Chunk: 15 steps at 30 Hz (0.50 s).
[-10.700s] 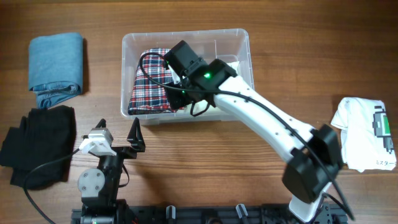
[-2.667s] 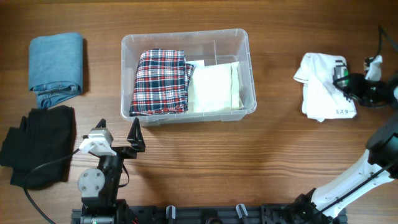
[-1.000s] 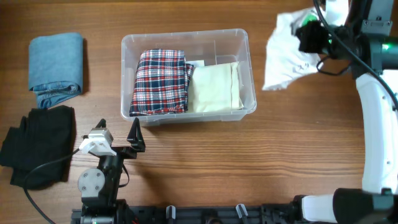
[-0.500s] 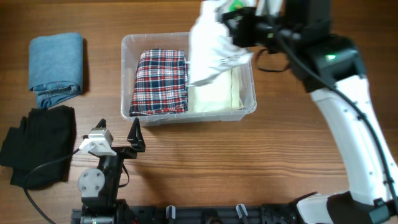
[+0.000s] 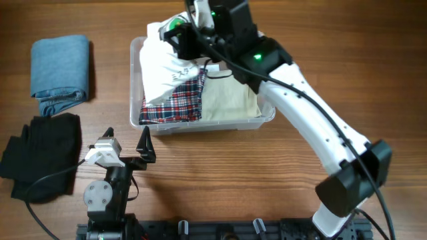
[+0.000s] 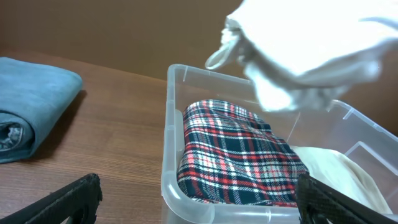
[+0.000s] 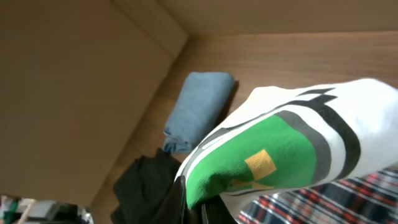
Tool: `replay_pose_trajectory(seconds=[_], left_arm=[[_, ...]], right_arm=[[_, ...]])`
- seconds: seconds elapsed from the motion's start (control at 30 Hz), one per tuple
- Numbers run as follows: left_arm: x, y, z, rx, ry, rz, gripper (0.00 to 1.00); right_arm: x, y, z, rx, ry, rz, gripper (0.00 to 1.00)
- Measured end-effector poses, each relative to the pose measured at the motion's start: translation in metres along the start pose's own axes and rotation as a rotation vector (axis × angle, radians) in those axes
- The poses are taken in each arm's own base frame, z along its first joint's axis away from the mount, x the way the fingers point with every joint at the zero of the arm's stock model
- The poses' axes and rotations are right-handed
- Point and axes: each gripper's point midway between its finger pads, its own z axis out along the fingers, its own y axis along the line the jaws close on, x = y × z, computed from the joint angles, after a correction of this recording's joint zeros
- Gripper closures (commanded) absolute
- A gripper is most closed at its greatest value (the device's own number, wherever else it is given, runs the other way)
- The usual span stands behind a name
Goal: Pack container
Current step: 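Lower the white T-shirt into the container over the plaid cloth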
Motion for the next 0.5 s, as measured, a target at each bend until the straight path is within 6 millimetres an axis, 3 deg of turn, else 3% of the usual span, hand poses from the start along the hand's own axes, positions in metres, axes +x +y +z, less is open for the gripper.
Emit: replay_pose_trajectory(seconds=[0.3, 0.5], left_arm=[[0.0, 0.0, 0.0, 0.0, 0.0, 0.0, 0.0], [0.0, 0.0, 0.0, 0.0, 0.0, 0.0, 0.0]], right_arm=[[0.023, -0.032, 0.045, 0.027, 0.05, 0.059, 0.96], [0.036, -0.043, 0.059, 0.04, 0.082, 0.077, 0.96]])
